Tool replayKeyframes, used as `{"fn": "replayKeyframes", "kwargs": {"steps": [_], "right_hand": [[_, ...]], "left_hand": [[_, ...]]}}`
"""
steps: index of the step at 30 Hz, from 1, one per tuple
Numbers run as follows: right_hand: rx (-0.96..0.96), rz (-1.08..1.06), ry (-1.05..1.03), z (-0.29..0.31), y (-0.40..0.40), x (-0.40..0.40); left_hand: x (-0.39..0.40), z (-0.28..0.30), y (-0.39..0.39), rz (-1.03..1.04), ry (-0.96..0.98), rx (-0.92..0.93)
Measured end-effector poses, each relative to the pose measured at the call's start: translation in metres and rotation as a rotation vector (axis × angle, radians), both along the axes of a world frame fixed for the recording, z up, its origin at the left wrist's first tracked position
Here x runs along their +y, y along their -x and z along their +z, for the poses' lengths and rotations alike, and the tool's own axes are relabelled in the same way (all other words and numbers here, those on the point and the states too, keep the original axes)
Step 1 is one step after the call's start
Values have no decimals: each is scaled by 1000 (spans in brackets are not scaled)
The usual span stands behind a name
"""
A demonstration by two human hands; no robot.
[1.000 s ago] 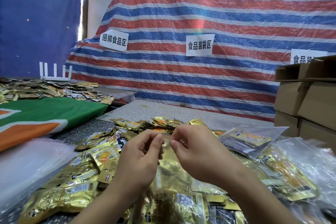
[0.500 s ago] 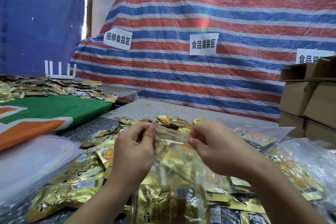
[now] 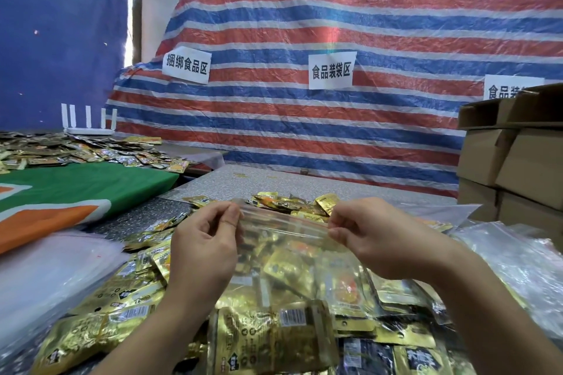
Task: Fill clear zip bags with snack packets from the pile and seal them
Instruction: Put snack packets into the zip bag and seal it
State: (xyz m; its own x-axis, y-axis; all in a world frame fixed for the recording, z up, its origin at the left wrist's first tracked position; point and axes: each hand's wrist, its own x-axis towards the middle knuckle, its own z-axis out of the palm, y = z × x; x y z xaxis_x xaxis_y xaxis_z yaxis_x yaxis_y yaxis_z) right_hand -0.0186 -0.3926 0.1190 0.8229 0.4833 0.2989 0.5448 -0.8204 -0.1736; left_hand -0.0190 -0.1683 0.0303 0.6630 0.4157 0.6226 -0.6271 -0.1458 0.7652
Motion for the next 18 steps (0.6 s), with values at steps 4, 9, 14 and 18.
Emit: {"fn": "replayKeyframes", "kwargs": {"steps": [4,9,14,18], "right_hand": [[9,16,-14,1,0,-2],[-8,45,-44,2,-1,-6],[1,110,-100,2,-2,-6],[-16,184,-152,5,-1,-7]], "left_hand": [[1,0,0,2,-11,-22],[0,1,-2,0,-3,-28],[1,4,0,-15,21,-29],[3,7,-1,-90,70,24]]}}
